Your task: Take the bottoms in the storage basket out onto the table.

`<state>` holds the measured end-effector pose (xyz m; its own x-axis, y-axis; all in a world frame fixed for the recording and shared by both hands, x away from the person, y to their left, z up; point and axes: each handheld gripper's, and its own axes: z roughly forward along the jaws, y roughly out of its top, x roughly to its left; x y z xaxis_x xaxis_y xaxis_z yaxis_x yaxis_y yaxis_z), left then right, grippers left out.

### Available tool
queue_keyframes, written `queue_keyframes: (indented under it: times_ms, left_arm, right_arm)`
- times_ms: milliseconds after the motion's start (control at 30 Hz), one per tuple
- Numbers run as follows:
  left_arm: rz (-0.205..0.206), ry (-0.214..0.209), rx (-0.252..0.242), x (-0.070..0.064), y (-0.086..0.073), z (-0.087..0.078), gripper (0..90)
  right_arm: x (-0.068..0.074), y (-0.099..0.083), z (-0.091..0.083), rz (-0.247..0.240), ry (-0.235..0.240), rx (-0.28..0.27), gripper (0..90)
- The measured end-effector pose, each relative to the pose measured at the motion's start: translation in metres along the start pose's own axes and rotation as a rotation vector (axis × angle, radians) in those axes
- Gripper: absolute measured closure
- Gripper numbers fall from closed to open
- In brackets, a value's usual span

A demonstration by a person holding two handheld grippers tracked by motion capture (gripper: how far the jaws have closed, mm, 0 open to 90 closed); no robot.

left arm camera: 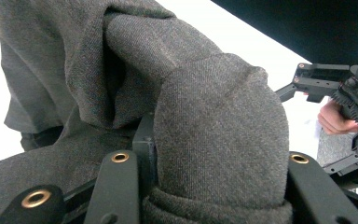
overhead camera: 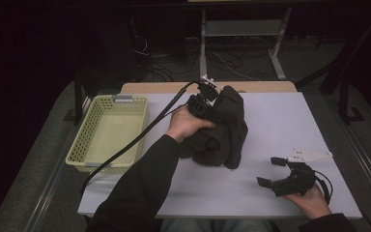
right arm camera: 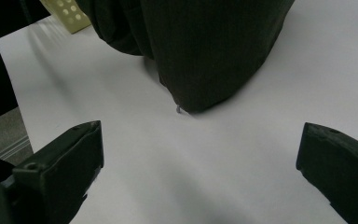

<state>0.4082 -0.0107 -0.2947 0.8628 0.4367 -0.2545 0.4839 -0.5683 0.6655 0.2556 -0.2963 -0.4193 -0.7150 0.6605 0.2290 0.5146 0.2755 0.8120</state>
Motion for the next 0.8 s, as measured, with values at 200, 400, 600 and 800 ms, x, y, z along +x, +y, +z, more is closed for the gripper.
queue_keyframes:
  times_ms: [200,400,600,800]
  left_arm:
    - [0.007,-0.012,-0.012,-0.001,0.002,0.011,54.3]
    - [-0.01,-0.024,-0.029,0.001,0.001,0.019,52.6]
    - [-0.019,-0.03,-0.057,0.0,0.0,0.029,49.1]
    - [-0.021,-0.035,-0.08,-0.002,-0.002,0.04,42.6]
  right_arm:
    - [0.0,0.0,0.0,0.0,-0.001,0.001,0.2]
    - [-0.002,0.0,-0.001,0.005,-0.003,0.001,0.2]
    - [-0.001,0.0,-0.001,0.004,-0.001,0.001,0.2]
    - [-0.001,0.0,-0.001,0.009,0.001,0.002,0.2]
